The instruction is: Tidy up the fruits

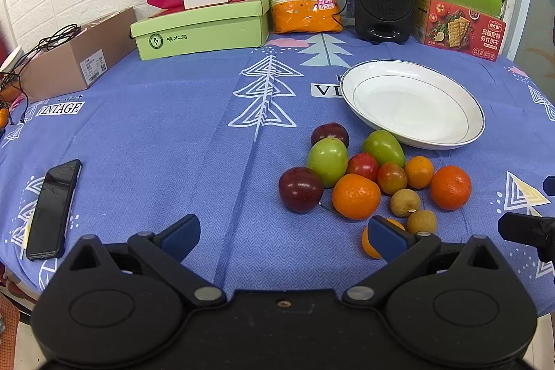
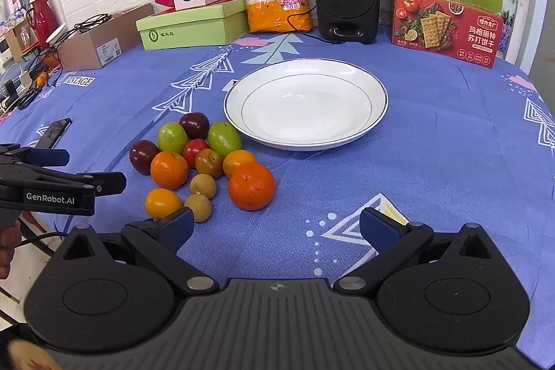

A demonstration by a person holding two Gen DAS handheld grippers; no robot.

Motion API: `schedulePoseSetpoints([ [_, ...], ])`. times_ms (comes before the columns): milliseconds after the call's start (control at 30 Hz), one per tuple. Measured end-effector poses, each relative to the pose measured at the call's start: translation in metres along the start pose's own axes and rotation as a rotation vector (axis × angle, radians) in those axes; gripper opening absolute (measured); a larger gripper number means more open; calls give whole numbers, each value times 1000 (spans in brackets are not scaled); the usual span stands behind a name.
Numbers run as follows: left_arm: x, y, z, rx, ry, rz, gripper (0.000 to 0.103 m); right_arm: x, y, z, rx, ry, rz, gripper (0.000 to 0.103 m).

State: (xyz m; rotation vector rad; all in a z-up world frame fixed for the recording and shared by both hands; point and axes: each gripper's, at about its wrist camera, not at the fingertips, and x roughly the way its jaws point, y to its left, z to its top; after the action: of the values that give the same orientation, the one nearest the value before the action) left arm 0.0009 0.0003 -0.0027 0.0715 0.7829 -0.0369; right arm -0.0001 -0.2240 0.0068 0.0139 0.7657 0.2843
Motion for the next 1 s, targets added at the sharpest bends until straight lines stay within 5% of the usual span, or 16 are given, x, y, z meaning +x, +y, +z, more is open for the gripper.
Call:
schedulePoseSetpoints([
  [633, 6, 11, -1, -15, 5, 10, 103, 5, 0, 1, -6, 8, 5, 103],
  [1000, 21, 27, 5, -47, 27, -59, 103, 18, -9, 1, 3, -29, 12, 103],
])
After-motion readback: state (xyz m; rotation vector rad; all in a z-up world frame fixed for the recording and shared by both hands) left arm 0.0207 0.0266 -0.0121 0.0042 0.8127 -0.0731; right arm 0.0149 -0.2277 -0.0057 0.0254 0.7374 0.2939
